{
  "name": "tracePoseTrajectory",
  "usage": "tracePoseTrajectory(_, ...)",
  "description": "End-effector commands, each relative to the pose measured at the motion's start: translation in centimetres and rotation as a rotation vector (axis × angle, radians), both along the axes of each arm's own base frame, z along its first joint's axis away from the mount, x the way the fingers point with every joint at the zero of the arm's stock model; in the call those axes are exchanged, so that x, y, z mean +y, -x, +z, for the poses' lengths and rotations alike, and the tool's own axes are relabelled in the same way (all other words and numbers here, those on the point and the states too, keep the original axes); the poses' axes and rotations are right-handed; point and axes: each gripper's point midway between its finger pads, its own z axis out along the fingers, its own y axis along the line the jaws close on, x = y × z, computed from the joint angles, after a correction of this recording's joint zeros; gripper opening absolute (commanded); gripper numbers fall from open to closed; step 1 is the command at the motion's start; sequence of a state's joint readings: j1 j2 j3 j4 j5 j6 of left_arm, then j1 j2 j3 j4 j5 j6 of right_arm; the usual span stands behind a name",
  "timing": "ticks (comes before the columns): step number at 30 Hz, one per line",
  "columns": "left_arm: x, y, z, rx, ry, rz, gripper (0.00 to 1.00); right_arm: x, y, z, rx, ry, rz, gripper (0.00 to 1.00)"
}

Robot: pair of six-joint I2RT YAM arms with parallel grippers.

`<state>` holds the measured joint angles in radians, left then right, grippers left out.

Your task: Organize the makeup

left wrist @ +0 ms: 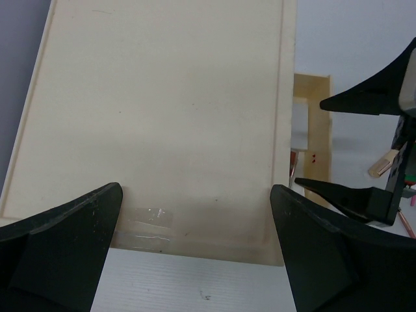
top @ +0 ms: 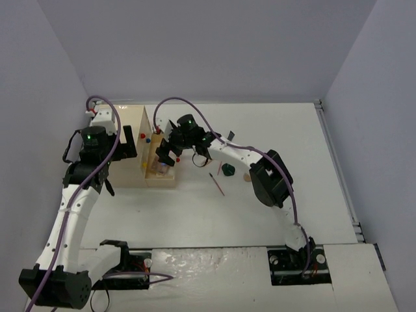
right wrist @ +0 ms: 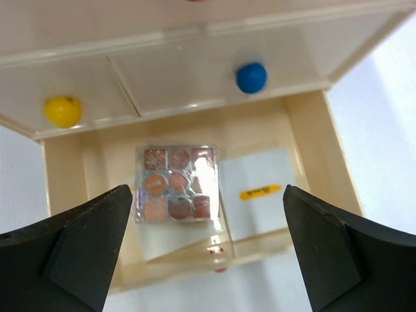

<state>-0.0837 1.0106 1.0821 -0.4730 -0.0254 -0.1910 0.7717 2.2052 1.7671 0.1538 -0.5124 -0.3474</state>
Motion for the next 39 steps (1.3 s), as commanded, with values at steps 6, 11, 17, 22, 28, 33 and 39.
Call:
tracePoseTrajectory(6,-0.6,-1.7,1.6,-0.048,0.026,-0.024,0.97,-10.6,-6.2,6.1,-0.053,-0.073,-0.639,1.00)
tracePoseTrajectory(11,-1.2,-2.1,0.8,-0.022,0.045,-0.049,0.97,-12.5,-6.6,1.9,0.027,-0.023,-0.738,1.00)
tracePoseTrajectory(17,-1.8,-2.7,-0.4,0.013,0.061,-0.065,0.97,-11.2,-7.5,-2.1,0.079,0.005,-0.712,1.00)
tracePoseTrajectory(22,-2.4,-3.1,-1.4,0.044,0.088,-0.076,0.97,-8.0,-7.1,-3.4,0.126,-0.056,-0.616,1.00)
tracePoseTrajectory(28,-3.2,-3.5,-2.1,0.071,0.117,-0.101,0.97,-3.6,-5.5,-3.1,0.140,-0.137,-0.442,1.00)
tracePoseTrajectory(33,-3.8,-3.5,-2.6,0.088,0.128,-0.116,0.97,-0.3,-4.6,-1.1,0.141,-0.273,-0.322,1.00)
tracePoseTrajectory(39,-4.5,-3.7,-3.2,0.110,0.150,-0.140,0.97,2.3,-3.9,0.2,0.168,-0.405,-0.221,1.00)
